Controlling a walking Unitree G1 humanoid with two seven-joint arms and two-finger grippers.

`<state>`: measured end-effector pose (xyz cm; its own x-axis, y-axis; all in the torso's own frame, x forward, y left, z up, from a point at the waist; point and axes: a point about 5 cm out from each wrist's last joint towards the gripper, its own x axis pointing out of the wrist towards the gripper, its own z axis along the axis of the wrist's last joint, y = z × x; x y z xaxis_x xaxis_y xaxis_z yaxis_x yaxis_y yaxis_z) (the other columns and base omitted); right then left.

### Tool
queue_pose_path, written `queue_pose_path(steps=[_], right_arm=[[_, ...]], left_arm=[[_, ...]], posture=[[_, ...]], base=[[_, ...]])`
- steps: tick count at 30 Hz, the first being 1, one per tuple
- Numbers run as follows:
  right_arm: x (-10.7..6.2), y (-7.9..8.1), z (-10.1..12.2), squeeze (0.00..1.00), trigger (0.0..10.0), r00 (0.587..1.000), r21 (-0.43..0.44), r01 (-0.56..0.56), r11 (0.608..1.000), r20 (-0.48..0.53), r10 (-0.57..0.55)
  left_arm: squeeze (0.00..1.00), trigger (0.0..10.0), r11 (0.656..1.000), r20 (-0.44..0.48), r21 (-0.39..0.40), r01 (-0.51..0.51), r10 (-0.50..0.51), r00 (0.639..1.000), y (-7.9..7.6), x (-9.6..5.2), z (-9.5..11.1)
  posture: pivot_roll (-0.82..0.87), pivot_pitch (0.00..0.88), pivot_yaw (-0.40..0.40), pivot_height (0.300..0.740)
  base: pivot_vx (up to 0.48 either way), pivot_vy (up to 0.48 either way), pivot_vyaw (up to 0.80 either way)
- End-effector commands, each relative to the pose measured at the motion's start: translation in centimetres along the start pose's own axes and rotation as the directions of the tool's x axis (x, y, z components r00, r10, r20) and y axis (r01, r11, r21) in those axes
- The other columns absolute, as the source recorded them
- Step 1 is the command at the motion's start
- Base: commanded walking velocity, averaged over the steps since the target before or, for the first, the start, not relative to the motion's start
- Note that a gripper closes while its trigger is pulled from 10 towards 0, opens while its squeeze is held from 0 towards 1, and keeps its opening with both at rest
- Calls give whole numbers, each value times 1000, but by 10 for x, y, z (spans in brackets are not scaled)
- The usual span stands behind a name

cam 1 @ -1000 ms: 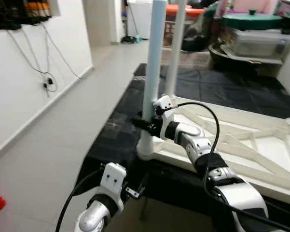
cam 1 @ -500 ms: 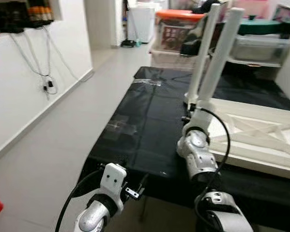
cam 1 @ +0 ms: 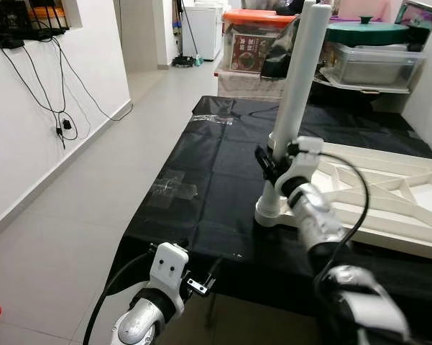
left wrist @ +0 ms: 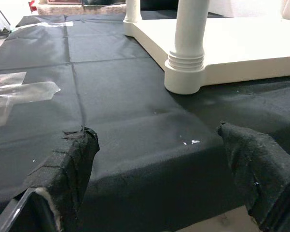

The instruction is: Building children table

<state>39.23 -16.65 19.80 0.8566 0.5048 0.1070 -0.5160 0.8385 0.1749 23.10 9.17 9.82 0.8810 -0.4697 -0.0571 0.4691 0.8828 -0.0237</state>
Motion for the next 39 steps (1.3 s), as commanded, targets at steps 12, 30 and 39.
queue_pose_path(steps=[12,30,39], right_arm=[[14,64,-38,0,0,684,-10,-675,737,-384,621],[-39,-36,-58,0,0,509,-135,840,525,-136,-850],[4,38,-63,1000,10000,712,50,702,711,-68,-699]], left_arm=[[0,10000,1000,1,10,-10,10,1000,-1,-2,-1],[0,10000,1000,62,0,-3,3,998,-1,-5,7],[0,10000,1000,53,5,-6,6,999,0,-3,6]], posture=[[160,0,-68,740],[125,0,-48,740],[130,0,-52,740]], base=[[0,0,0],[0,0,0],[0,0,0]])
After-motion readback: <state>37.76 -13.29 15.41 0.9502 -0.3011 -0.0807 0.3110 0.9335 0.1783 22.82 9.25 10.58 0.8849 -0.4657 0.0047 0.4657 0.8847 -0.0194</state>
